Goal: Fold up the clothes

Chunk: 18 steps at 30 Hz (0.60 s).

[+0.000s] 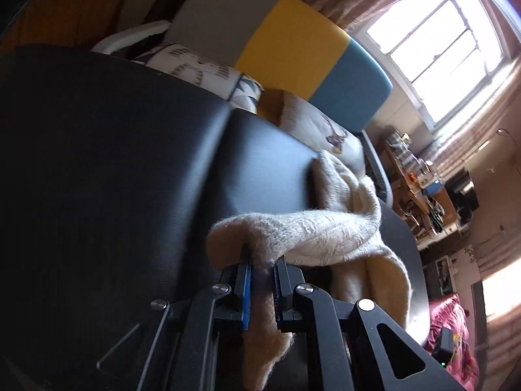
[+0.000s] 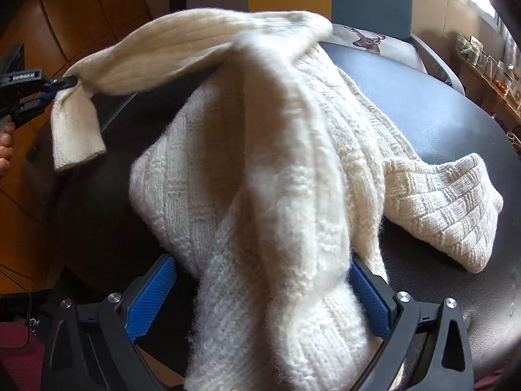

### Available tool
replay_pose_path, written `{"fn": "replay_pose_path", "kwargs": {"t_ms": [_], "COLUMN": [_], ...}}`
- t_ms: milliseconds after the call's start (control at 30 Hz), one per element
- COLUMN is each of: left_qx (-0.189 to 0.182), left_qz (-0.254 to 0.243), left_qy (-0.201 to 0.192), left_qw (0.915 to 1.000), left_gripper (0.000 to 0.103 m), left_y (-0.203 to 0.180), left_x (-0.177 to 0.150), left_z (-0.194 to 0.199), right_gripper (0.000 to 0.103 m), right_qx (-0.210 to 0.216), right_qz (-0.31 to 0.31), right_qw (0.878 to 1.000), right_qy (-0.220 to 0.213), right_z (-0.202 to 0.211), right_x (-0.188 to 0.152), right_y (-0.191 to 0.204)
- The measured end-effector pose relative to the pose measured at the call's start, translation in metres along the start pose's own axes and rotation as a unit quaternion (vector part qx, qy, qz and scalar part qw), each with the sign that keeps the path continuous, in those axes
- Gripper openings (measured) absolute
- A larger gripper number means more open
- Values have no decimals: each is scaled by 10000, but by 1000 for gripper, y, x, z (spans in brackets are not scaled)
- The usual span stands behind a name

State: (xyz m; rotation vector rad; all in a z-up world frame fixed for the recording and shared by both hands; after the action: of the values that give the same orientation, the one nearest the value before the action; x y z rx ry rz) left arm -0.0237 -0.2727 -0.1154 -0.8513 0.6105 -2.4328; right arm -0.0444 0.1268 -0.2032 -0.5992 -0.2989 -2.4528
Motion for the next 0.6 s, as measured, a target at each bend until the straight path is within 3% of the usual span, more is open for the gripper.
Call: {"fn": "replay_pose_path", "kwargs": {"t_ms": [100,233,300,333,400,433,500,600], "left_qx": [454,662,571,523,663,768,1047,1602], "left_qz": [246,336,472,540,603,551,222,-943], "left_qy": [-182,400,493,537,147,4,-88,-225], "left_qw": [9985,9964,9960,9957,9959,9955,9942,9823], "left_gripper": [11,15,28,33,62,66,66,66], "left_y": [46,78,87,92,103,107,105,81], "left_x": [11,3,1,0,2,-1,-14,-44], "left_z": [19,21,36,43,75,87,101,98], "right_gripper": [103,103,103,103,103,103,103,103], "right_qx": [0,-70,-42,-22,11,20,-20,-91], "right_qz": [31,90,71,29,-28,-47,-5,33], "right_qw": [10000,9999,9999,9999,9999,9999,9999,9999], "right_qy": [41,118,144,128,113,107,114,136], "right_z": [-7,-11,-16,-10,-5,-3,-12,-14], "right_x": [16,22,26,-1,-20,-26,-13,-14], "right_y": [-2,-7,-8,2,8,10,19,21]}}
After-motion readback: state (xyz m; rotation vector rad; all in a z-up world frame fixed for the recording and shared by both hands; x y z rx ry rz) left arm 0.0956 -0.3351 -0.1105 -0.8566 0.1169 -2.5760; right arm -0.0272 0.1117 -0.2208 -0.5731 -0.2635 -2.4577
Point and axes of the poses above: each gripper's, at about its wrist camera, not at the fingertips, and z roughly against the way its jaws point, y to its left, x to its top, the point moved 5 cm from there along -z, roughly the way its jaws point, and after that the axes turned 5 degrees about z, right-handed, at the moved point
